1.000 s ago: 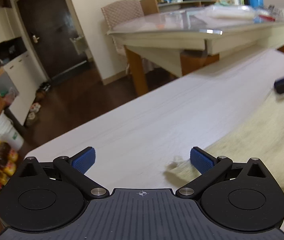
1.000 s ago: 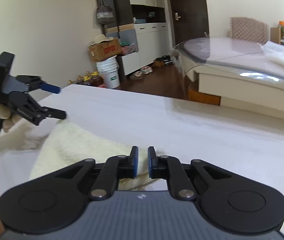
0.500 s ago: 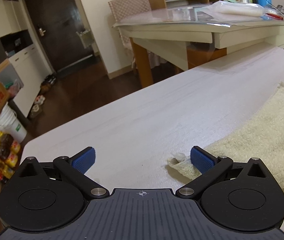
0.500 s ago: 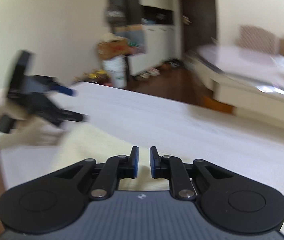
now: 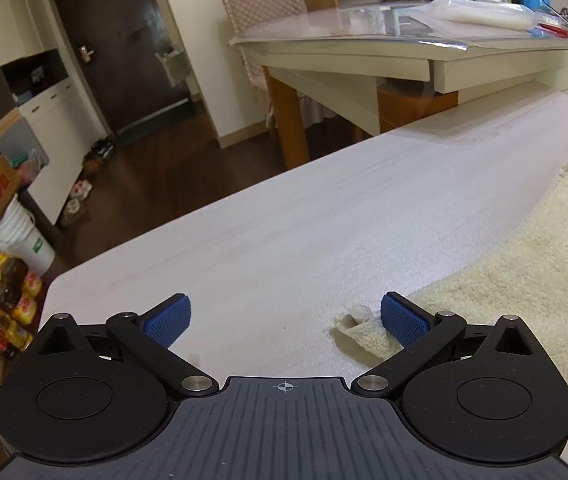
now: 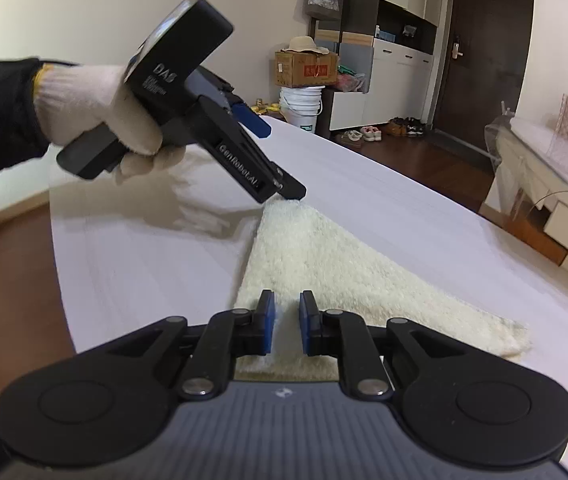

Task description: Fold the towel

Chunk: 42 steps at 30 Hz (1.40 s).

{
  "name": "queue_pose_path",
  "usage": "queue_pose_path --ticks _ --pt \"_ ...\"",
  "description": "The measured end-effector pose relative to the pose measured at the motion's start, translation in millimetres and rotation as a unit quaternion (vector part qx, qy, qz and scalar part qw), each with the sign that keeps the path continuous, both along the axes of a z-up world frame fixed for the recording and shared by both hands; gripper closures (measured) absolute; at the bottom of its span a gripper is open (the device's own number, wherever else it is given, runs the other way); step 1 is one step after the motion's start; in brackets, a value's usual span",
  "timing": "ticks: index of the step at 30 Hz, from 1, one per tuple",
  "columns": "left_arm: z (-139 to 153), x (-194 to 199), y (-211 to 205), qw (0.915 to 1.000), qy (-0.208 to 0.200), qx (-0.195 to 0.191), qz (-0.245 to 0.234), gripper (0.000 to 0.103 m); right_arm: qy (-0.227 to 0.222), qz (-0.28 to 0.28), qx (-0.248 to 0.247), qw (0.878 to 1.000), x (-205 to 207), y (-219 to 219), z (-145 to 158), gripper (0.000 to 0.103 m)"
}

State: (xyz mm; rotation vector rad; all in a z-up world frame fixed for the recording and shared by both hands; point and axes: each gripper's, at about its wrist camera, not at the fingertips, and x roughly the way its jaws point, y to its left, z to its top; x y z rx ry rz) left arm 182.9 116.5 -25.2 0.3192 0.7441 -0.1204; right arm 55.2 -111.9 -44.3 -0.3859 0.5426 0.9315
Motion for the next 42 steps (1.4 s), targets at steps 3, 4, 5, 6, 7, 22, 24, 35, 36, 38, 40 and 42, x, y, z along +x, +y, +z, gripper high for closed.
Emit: queue_pose_path --ticks 3,4,5,6,7,22,24,35,36,38,40,42 --pt "-1 0 1 1.0 -0.001 -0.004 0.002 0.0 -0.003 -0.006 -0.002 1.0 -9 -7 -1 0.087" --pt "-1 0 1 1.0 -0.001 -0.007 0.004 0.0 -0.004 -0.008 -0.002 1.0 -10 -7 -1 0.087" --pt "-1 0 2 0.9999 0.0 -0.01 0.005 0.0 -0.003 -0.01 -0.002 1.0 -11 -7 -1 0.087" --pt "-1 0 3 0.9999 0.0 -0.013 0.007 0.0 0.002 -0.013 0.001 1.0 -12 -8 -1 0.087" --pt "-2 0 3 0.9998 0.002 -0.017 0.011 0.0 0.007 -0.017 0.004 1.0 -12 -9 0 0.087" --pt "15 -62 -29 0.9985 -0.021 -0.046 0.02 0.0 0.01 -0.126 0.056 0.99 29 -65 21 0.085" --pt "14 -73 -44 0.9984 -0.021 -0.051 0.006 0.0 0.009 -0.129 0.054 0.99 34 -65 18 0.085" --pt "-6 -92 -85 0.9982 -0.007 -0.053 -0.025 0.0 0.004 -0.144 0.014 0.99 84 -56 -4 0.088" --pt "-7 -91 -84 0.9981 -0.005 -0.057 -0.024 0.0 0.022 -0.155 0.027 0.987 94 -65 -4 0.09" --pt "-7 -91 -84 0.998 -0.003 -0.058 -0.024 0.0 0.029 -0.155 0.039 0.987 98 -71 -3 0.085" --pt "-7 -91 -85 0.9981 -0.003 -0.056 -0.025 0.0 0.007 -0.149 0.036 0.988 93 -70 2 0.084" --pt "-8 -90 -86 0.9982 -0.004 -0.053 -0.027 0.0 0.001 -0.13 0.044 0.991 90 -66 5 0.081"
